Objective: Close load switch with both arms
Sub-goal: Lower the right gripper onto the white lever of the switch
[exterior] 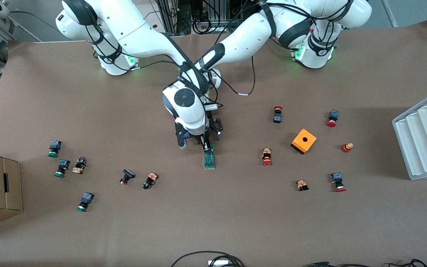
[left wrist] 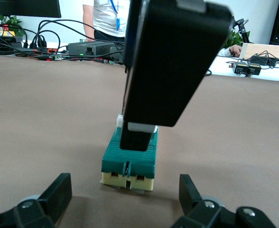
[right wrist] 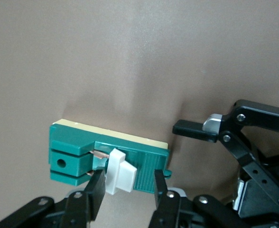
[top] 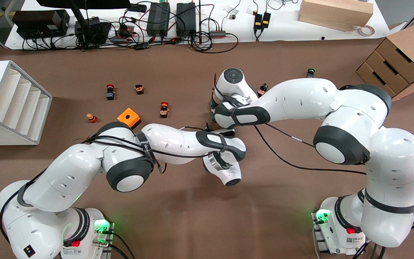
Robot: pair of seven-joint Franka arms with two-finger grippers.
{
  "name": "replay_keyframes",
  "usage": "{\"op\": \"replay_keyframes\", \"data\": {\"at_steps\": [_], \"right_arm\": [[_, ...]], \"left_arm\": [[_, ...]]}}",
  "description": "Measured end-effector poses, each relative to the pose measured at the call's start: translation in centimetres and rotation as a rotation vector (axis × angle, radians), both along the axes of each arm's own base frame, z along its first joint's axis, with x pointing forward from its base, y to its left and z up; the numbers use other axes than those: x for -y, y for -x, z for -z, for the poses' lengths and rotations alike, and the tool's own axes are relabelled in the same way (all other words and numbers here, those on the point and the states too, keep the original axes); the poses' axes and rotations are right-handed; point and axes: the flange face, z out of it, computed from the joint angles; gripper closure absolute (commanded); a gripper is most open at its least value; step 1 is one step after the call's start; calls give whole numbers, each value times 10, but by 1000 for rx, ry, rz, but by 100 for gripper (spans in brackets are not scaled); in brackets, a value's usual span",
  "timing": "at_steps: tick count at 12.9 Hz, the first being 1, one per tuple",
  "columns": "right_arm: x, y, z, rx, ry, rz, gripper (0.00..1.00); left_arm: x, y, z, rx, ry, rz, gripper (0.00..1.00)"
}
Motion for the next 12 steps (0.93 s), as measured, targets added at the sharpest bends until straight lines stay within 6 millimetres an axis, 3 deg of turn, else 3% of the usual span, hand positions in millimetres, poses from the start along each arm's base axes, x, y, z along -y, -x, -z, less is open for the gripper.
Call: {"op": "replay_keyframes", "data": {"at_steps": [9, 12], "right_arm": [[0, -1, 1, 17, 4, -12, 62], [0, -2, 1, 25, 8, -21, 70]], "left_arm": [[0, 0, 0, 0, 0, 0, 0], [0, 0, 0, 0, 0, 0, 0]]}}
